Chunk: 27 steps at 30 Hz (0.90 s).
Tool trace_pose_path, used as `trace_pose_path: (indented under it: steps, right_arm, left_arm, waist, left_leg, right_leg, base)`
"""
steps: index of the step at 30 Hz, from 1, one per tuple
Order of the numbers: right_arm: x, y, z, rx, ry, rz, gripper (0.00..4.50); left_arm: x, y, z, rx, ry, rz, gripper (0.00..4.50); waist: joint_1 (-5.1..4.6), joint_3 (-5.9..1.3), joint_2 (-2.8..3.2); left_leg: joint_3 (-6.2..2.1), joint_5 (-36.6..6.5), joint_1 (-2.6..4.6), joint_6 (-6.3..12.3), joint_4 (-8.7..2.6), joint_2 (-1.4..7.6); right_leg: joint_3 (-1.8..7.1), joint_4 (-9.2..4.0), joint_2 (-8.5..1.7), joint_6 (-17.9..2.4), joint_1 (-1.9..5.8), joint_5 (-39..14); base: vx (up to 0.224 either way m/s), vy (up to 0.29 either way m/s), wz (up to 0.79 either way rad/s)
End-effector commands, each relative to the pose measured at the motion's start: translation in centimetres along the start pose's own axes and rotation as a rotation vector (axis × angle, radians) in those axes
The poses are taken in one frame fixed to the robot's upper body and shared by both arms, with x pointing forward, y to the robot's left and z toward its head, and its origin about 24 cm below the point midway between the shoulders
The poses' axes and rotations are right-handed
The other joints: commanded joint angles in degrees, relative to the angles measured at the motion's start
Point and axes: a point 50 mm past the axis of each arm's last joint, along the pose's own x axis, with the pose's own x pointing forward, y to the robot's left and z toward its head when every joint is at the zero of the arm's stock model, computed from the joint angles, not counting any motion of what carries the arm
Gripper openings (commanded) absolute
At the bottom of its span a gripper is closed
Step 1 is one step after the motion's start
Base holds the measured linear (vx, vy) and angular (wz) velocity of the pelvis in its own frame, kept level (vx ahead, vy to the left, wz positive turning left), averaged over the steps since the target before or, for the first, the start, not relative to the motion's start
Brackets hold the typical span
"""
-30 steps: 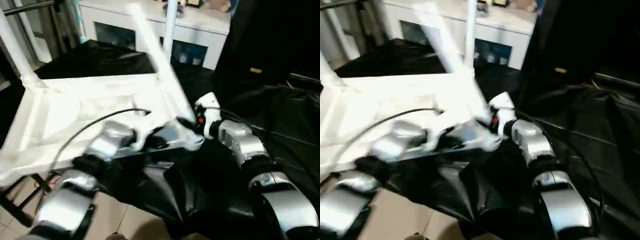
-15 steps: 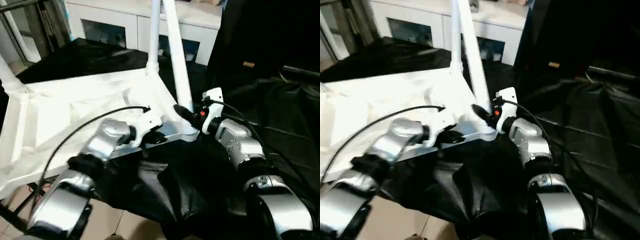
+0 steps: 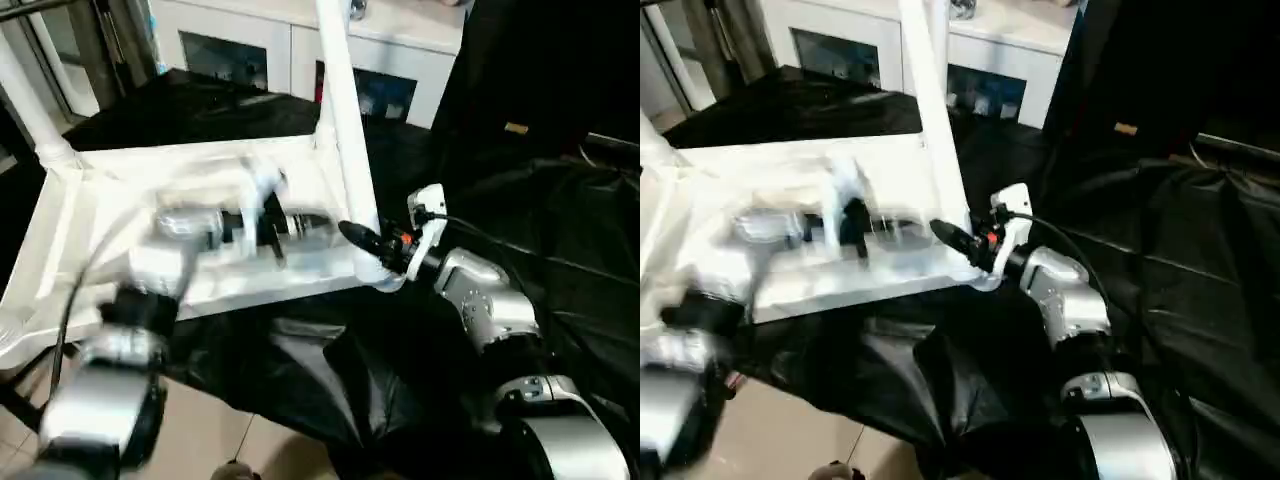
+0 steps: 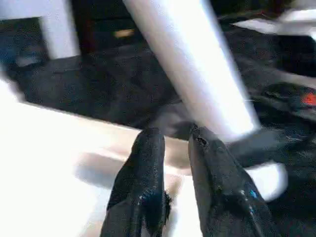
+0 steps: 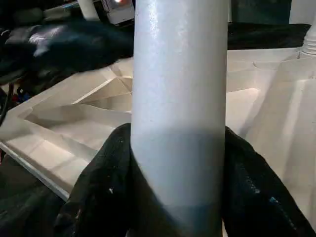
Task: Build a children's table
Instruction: Insert table leg to table base
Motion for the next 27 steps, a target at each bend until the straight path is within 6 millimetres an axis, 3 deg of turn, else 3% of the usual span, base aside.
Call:
trace_pose_path:
  steps: [1, 3, 6, 10, 13, 16, 17, 19, 27]
  right_arm:
    - [0.1, 0.3, 0.7, -0.014, -0.019, 0.019, 1.87]
    - [0.1, 0.4, 0.7, -0.014, -0.019, 0.025, 1.87]
    - [0.3, 0.6, 0.7, -0.019, -0.013, 0.031, 1.87]
    - [0.4, 0.8, 0.5, -0.033, 0.009, 0.033, 1.87]
    - [0.3, 0.8, 0.3, -0.038, 0.023, 0.030, 1.87]
    - [0.2, 0.9, 0.3, -0.039, 0.027, 0.030, 1.87]
    - [0.2, 0.9, 0.3, -0.039, 0.027, 0.031, 1.87]
    - [0.1, 0.8, 0.4, -0.044, 0.031, 0.030, 1.87]
    - [0.2, 1.0, 0.4, -0.052, 0.039, 0.032, 1.87]
  left_arm:
    - [0.5, 0.9, -0.8, -0.015, 0.062, 0.154, 1.03]
    - [0.7, 1.0, -0.6, -0.024, 0.052, 0.181, 1.03]
    - [1.8, 0.8, 0.5, -0.036, -0.005, 0.210, 1.03]
    - [4.8, -1.3, 3.0, -0.038, -0.110, 0.147, 1.03]
    - [6.1, -2.8, 4.7, -0.052, -0.193, 0.071, 1.03]
    - [6.7, -3.7, 5.9, -0.053, -0.242, 0.027, 1.03]
    - [6.7, -3.8, 6.0, -0.052, -0.246, 0.022, 1.03]
    - [7.1, -4.8, 6.9, -0.034, -0.273, -0.040, 1.03]
    - [7.4, -5.6, 6.7, -0.019, -0.285, -0.085, 1.03]
  waist:
    - [-0.02, -3.99, 0.71]
    - [0.10, -4.39, 0.58]
    - [0.29, -4.57, 0.48]
    - [0.62, -4.44, 0.49]
    - [0.96, -4.26, 0.24]
    - [0.88, -4.22, 0.06]
    - [0.90, -4.18, 0.33]
    - [0.94, -4.26, 0.29]
    - [0.90, -4.35, 0.12]
  left_leg:
    - [-0.08, -8.74, 0.61, 0.43, -3.27, 1.12]
    - [-0.07, -5.01, 0.51, 1.58, -2.87, 1.03]
    - [-0.01, -2.81, 0.43, 3.00, -2.55, 0.95]
    - [0.02, -3.88, 0.60, 3.79, -2.48, 1.12]
    - [0.00, -5.12, 0.42, 3.54, -2.53, 1.05]
    - [0.00, -5.60, 0.32, 3.47, -2.51, 0.97]
    - [-0.03, -5.77, 0.29, 3.38, -2.50, 0.93]
    - [-0.07, -5.56, 0.38, 3.44, -2.48, 1.08]
    - [-0.04, -4.51, 0.38, 4.32, -2.34, 1.02]
  right_leg:
    - [2.77, -3.47, -4.28, -11.31, 3.59, -3.23]
    - [2.70, -2.75, -4.20, -12.57, 3.89, 3.48]
    - [2.58, -2.39, -4.33, -14.75, 4.07, 8.68]
    - [2.55, -2.61, -4.52, -15.69, 3.98, 8.06]
    - [2.58, -2.82, -4.69, -15.14, 4.17, 4.96]
    - [2.58, -2.99, -4.68, -14.57, 4.27, 3.27]
    - [2.60, -3.05, -4.70, -14.50, 4.25, 2.84]
    - [2.58, -3.01, -4.68, -14.55, 4.24, 2.74]
    - [2.53, -2.79, -4.53, -14.88, 4.26, 4.65]
  base:
    - [0.000, 0.000, 0.00]
    - [0.000, 0.000, 0.00]
    - [0.000, 0.000, 0.00]
    - [0.000, 0.000, 0.00]
    - [0.000, 0.000, 0.00]
    - [0.000, 0.000, 0.00]
    - [0.000, 0.000, 0.00]
    - [0.000, 0.000, 0.00]
    - [0.000, 0.000, 0.00]
